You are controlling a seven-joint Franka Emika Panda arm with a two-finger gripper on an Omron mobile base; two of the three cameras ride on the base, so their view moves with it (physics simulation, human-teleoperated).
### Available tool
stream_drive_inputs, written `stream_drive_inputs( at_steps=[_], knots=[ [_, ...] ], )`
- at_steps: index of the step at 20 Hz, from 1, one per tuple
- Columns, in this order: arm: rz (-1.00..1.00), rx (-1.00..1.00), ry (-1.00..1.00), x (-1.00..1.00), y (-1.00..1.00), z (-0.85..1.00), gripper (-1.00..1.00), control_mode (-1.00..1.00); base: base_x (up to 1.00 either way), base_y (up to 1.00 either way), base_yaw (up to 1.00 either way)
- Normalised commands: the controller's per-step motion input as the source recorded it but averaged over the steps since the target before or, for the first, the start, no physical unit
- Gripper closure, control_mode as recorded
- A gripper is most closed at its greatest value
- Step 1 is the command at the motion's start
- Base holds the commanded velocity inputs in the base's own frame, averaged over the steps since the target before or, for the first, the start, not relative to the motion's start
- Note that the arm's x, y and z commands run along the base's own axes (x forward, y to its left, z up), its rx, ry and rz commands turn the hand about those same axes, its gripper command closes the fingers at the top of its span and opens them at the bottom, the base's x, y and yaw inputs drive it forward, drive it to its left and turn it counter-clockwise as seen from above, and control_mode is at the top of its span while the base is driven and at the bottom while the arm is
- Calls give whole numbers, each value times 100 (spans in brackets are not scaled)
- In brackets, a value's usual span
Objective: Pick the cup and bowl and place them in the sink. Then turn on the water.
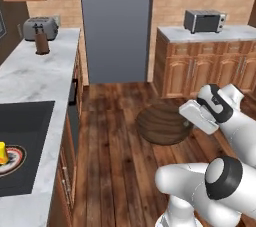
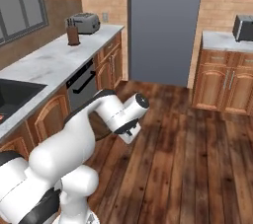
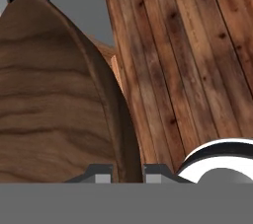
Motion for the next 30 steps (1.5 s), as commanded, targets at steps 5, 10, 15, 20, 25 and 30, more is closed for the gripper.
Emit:
stream_drive_inputs(
  at_steps=[5, 10, 15, 20, 25, 30],
  knots=[
    [0, 0, 0, 0, 0, 0, 100, 100, 75, 21, 0],
    [0, 0, 0, 0, 0, 0, 100, 100, 75, 20, 1],
    [0, 0, 0, 0, 0, 0, 100, 100, 73, 9, 19],
    [0, 0, 0, 0, 0, 0, 100, 100, 67, 1, 34],
    [0, 0, 0, 0, 0, 0, 100, 100, 59, 0, 48],
    [0, 0, 0, 0, 0, 0, 100, 100, 45, 0, 66]
  ],
)
